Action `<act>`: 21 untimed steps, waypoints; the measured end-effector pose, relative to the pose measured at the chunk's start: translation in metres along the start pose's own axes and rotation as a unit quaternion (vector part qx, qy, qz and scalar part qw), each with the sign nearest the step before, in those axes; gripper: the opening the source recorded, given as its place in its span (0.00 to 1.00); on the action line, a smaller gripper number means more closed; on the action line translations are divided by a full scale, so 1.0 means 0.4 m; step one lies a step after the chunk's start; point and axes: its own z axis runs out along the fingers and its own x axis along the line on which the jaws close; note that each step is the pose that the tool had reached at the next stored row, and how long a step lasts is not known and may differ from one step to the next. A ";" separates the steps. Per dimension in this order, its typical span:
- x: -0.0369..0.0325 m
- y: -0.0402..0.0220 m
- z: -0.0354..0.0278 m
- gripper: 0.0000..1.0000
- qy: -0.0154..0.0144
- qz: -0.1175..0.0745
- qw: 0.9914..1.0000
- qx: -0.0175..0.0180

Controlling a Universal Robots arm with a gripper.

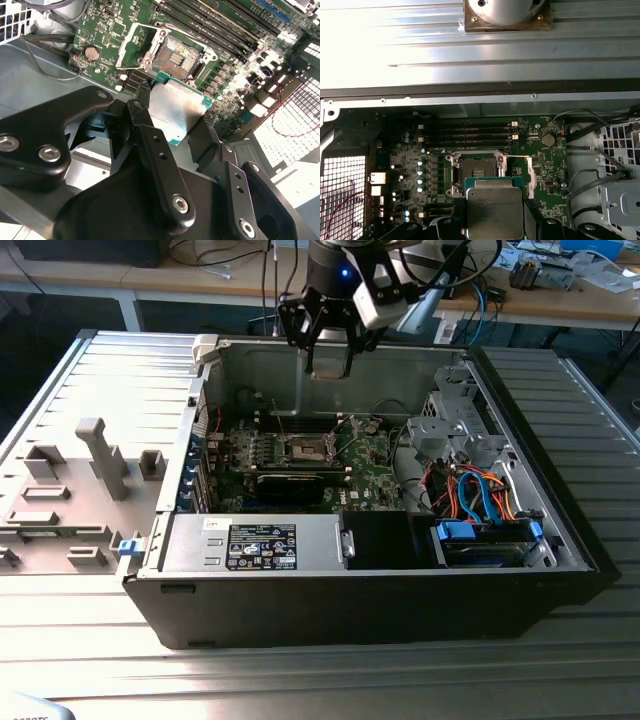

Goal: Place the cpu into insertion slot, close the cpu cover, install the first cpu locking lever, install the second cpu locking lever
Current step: 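Place the cpu into insertion slot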

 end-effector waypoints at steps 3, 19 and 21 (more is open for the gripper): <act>0.000 0.000 0.001 0.55 0.000 0.000 1.000 0.000; 0.000 -0.001 0.009 0.55 0.000 0.000 1.000 0.000; 0.000 -0.001 0.010 0.55 0.000 0.000 1.000 0.000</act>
